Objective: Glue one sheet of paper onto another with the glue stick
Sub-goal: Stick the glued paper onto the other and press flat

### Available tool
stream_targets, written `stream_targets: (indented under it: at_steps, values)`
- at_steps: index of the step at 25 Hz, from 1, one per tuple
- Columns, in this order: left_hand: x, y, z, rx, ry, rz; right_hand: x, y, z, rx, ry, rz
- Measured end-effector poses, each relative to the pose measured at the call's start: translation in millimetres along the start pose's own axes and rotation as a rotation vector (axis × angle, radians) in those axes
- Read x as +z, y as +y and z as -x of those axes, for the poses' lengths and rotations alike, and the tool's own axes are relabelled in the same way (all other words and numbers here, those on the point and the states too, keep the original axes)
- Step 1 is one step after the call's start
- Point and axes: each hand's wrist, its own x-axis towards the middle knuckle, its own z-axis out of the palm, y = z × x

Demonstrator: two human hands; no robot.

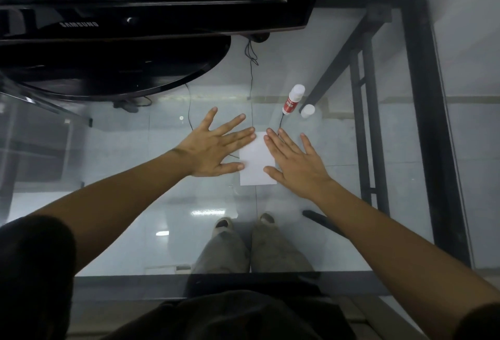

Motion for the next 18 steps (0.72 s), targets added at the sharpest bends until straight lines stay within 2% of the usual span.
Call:
stream_targets:
  at_steps: [4, 8, 11, 12, 15, 18]
  values:
    - [4.8, 9.8, 12.1, 0.084, -0.003, -0.002, -1.2, -1.3, -0.2, 0.005, 0.001, 0.003]
    - [13.2, 34.5, 33.7, 0.152, -0.034, 0.095, -3.2, -1.3, 0.0, 0.002, -0.006, 0.021]
    - [17.7, 46.5, 48.0, 0.21, 0.01, 0.12, -4.6, -1.2, -0.3, 0.002, -0.021, -0.011]
    - [17.5, 46.6, 48.9, 0.152, 0.04, 0.17, -4.7, -1.3, -0.1, 0.004, -0.026, -0.025]
    - [13.5, 51.8, 38.4, -0.199, 0.093, 0.428, -4.7, -2.3, 0.0, 0.006, -0.031, -0.025]
    - [14.0, 74.9, 20.1, -0.405, 0.107, 0.544, -5.4, -2.8, -1.2, 0.009, -0.028, -0.021]
